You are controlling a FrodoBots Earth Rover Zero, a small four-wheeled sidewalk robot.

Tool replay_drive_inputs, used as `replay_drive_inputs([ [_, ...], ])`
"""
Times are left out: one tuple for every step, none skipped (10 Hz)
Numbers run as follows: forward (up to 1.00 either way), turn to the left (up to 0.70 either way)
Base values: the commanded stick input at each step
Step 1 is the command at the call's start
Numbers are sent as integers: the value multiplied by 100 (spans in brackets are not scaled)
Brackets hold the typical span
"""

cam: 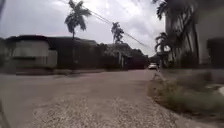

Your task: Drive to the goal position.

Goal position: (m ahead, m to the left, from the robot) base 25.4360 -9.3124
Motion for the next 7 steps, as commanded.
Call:
replay_drive_inputs([
  [50, 0],
  [50, 0],
  [50, 0],
  [50, 0],
  [50, 0],
  [50, 0],
  [50, 0],
])
